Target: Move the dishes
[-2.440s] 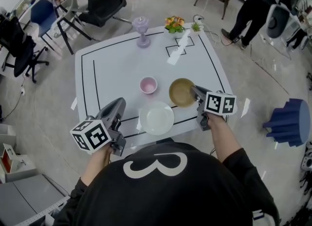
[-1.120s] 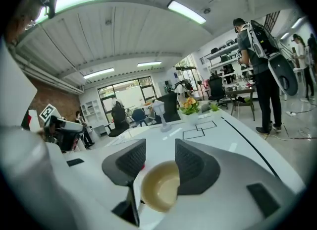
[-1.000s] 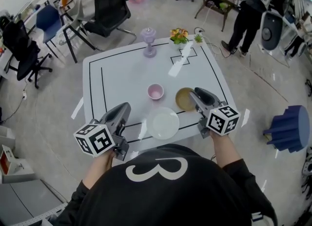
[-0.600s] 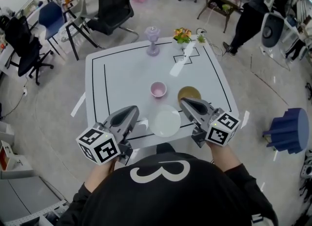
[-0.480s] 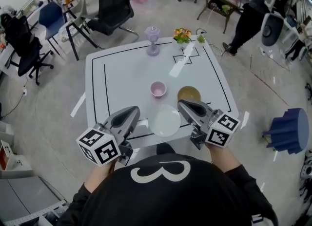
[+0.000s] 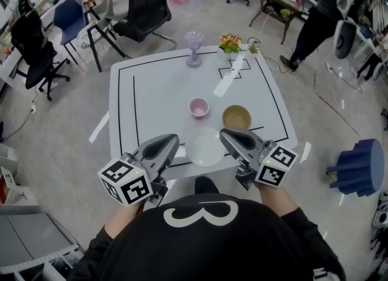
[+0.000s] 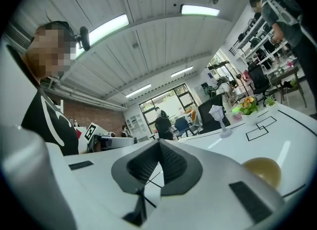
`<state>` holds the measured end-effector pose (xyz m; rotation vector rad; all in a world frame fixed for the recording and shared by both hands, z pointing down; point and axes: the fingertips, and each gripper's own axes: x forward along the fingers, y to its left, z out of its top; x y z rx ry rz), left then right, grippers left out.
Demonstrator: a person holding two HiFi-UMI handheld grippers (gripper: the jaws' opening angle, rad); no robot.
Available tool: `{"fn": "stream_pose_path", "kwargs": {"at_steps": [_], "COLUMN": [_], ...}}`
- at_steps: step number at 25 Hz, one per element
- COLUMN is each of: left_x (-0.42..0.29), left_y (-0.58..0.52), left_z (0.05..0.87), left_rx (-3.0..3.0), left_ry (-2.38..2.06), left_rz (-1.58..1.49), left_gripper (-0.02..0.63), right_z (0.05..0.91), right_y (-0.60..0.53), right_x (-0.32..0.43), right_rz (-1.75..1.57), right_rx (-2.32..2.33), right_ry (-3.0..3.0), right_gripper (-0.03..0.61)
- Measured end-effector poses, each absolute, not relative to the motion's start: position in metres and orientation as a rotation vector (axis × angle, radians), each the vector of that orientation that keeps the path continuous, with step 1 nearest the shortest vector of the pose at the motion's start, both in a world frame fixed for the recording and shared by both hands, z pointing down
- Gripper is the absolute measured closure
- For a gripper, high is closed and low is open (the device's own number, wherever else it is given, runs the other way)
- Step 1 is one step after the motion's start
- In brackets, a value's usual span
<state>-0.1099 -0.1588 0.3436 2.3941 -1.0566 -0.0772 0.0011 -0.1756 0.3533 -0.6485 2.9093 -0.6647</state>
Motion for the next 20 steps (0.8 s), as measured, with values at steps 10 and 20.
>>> {"fn": "stream_pose_path", "kwargs": {"at_steps": [10, 20], "left_x": [-0.107, -0.105], "left_y": [-0.155, -0.162], "left_z": [0.346, 0.345], "left_rx": [2.362, 2.349], "left_ry": [-1.084, -1.116], "left_rz": [-0.064, -0.035], "left_gripper": [0.611, 0.611], "right_z": [0.354, 0.353], "right_y": [-0.174, -0.183], "right_x": [0.011, 0.019], "right_rz": [-0.663, -0.645], "right_rx": [-0.651, -0.674], "right_ry": [2.915, 2.936], "right_gripper": [0.569, 0.569]}}
